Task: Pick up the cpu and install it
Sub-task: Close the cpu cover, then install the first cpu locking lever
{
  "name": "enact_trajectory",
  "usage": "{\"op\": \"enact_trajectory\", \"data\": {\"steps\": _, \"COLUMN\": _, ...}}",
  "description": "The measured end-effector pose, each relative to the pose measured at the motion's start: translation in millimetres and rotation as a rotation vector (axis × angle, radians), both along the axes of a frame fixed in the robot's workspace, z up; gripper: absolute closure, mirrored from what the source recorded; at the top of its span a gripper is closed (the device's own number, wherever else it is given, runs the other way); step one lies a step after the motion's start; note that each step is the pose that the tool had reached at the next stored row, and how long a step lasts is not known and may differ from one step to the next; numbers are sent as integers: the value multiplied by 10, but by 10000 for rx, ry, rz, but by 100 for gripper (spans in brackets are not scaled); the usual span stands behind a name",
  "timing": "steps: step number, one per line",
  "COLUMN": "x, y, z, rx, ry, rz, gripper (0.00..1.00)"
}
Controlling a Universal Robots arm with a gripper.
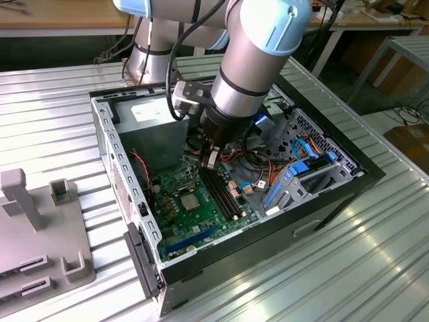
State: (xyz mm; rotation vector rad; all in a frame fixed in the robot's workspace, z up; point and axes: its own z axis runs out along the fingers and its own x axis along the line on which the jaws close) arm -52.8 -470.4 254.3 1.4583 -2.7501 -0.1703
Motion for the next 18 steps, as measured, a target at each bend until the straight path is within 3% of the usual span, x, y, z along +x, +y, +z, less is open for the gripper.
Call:
{"op": "enact_trajectory", "data": {"steps": 12, "x": -1, "y": -91, "z": 0, "rx": 26, "ry": 0, "rz": 6, "gripper": 88}}
{"op": "enact_trajectory", "data": {"steps": 18, "x": -1, "y": -92, "z": 0, "rx": 26, "ry": 0, "rz": 6, "gripper": 88}}
